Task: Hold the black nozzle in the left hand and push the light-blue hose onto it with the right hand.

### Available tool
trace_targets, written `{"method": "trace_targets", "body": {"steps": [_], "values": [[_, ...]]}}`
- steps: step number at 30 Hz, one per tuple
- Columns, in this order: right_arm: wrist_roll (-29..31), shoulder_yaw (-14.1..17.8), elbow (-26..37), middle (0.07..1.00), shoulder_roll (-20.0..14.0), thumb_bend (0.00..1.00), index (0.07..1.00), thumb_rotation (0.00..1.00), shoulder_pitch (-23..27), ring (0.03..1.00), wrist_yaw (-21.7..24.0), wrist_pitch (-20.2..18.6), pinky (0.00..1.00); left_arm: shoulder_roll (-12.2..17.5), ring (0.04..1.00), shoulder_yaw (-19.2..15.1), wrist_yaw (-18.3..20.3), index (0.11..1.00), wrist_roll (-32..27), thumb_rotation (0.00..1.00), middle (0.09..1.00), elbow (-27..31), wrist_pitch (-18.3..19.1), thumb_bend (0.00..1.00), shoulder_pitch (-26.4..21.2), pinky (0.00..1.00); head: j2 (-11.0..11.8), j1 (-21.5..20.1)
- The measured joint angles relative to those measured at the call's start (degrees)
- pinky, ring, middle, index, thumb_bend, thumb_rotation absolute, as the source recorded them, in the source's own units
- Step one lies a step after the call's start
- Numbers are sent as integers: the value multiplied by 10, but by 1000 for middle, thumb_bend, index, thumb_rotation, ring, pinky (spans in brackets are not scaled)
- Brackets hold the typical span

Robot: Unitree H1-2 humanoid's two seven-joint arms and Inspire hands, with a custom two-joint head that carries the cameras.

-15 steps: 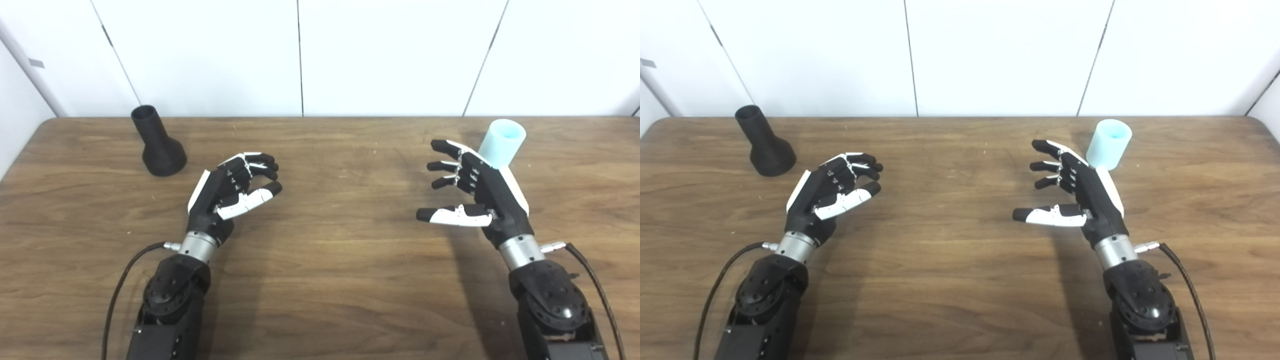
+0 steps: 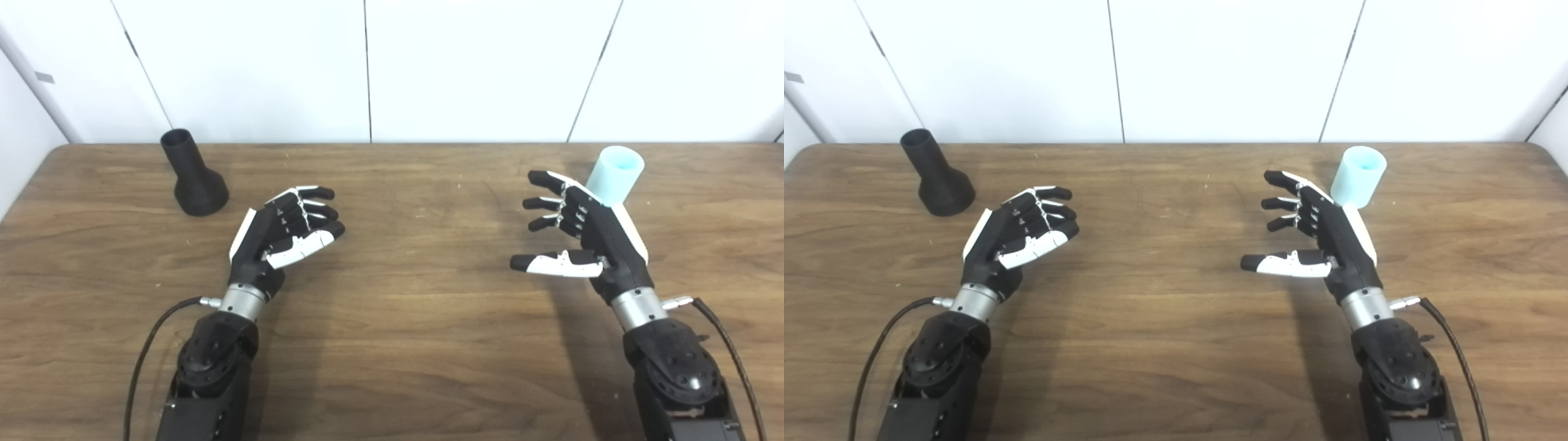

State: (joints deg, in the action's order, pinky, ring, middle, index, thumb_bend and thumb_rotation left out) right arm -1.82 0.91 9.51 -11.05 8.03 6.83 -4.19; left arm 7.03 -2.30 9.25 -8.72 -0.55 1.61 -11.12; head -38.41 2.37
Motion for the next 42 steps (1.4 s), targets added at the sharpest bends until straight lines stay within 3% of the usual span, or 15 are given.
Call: {"method": "trace_targets", "body": {"steps": [2,8,12,14,15,16,20,26,30,35,39,42], "values": [[0,0,0,856,0,799,798,99,0,734,0,0,577,0,449,0,3,485,-5,0,524,1,6,496,0,483,4,10],[10,3,-5,864,-2,780,806,64,0,741,2,3,591,-4,451,6,-1,486,7,0,523,-2,-5,499,0,519,44,99],[21,10,-26,863,-14,766,813,43,-4,750,12,12,602,-19,453,19,-10,487,36,0,520,-31,-34,500,0,506,96,151],[23,14,-36,863,-21,762,815,41,-8,751,13,21,609,-27,454,25,-12,488,44,0,519,-47,-48,500,0,496,107,160],[24,16,-40,866,-22,761,817,37,-10,757,13,21,630,-29,555,28,-11,487,46,0,515,-50,-51,510,0,497,118,166],[24,17,-40,869,-22,760,818,37,-13,761,13,21,641,-30,590,30,-11,487,46,0,513,-52,-59,513,-1,497,125,171],[28,18,-39,880,-23,767,821,6,-19,772,19,21,635,-30,629,35,-4,487,46,0,510,-62,-75,516,-7,507,139,178],[28,18,-76,879,-27,779,822,17,-16,761,23,82,598,-30,632,36,0,489,45,0,508,-73,-88,517,-15,509,142,177],[29,18,-83,876,-29,780,822,29,-15,757,23,91,600,-29,629,35,-2,488,47,0,508,-75,-92,517,-16,524,144,177],[33,18,-101,874,-30,782,821,29,-9,756,24,94,600,-25,625,35,-25,490,95,0,507,-65,-91,517,-12,535,146,178],[34,19,-101,873,-31,783,820,36,-9,756,25,95,602,-4,614,30,-48,485,156,0,512,-19,-85,517,-7,518,146,178],[36,20,-105,872,-31,784,820,42,-8,755,26,99,602,27,610,23,-53,486,194,0,511,18,-73,517,-18,494,146,179]]}}
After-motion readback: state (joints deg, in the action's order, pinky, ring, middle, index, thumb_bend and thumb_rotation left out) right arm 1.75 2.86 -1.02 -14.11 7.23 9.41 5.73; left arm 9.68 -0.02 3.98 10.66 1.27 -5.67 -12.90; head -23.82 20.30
